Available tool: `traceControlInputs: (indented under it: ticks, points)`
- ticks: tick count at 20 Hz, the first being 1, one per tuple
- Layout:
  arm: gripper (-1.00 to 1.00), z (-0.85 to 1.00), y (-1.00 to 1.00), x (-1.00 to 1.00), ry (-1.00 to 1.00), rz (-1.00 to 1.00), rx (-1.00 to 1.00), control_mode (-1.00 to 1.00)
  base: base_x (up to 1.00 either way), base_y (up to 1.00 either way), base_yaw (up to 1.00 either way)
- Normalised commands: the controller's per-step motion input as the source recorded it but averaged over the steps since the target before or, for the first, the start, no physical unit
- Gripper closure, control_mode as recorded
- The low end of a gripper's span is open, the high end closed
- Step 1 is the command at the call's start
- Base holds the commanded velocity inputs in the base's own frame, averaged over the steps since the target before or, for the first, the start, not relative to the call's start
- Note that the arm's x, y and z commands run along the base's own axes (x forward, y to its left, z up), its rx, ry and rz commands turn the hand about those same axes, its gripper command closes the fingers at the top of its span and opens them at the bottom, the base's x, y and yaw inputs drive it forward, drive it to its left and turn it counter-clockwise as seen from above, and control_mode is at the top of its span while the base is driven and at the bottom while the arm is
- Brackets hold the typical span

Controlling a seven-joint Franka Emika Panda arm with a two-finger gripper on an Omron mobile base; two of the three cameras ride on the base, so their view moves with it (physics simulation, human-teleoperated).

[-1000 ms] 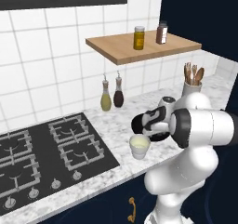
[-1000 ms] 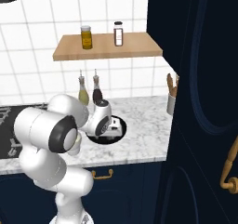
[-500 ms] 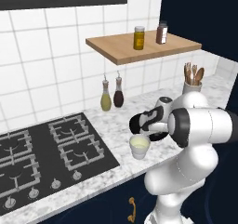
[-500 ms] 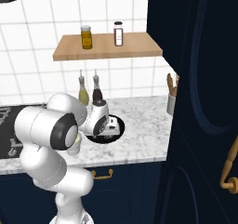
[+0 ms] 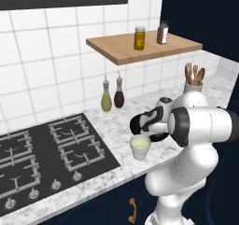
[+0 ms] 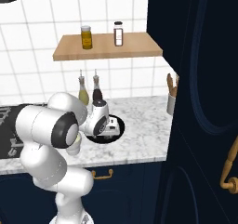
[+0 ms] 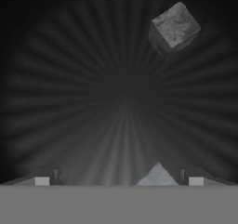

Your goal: Grab a lemon wedge from the fridge and one ice cube from the ice bowl, and put them in the glass of lemonade.

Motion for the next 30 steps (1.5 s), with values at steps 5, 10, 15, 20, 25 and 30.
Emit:
traceControlInputs:
  ticks: [5, 10, 15, 20, 25, 30]
  points:
    - [1.00, 0.00, 0.00, 0.00, 0.00, 0.00, 0.00, -1.00, 0.00, 0.00, 0.00]
    - [1.00, 0.00, 0.00, 0.00, 0.00, 0.00, 0.00, -1.00, 0.00, 0.00, 0.00]
    - [1.00, 0.00, 0.00, 0.00, 0.00, 0.00, 0.00, -1.00, 0.00, 0.00, 0.00]
    - [1.00, 0.30, 0.00, 0.01, 0.00, 0.00, -0.01, -1.00, 0.00, 0.00, 0.00]
    - [1.00, 1.00, 0.00, -0.05, 0.00, 0.00, 0.00, -1.00, 0.00, 0.00, 0.00]
    - [1.00, 0.43, 0.00, -0.08, -0.04, 0.00, 0.03, -1.00, 0.00, 0.00, 0.00]
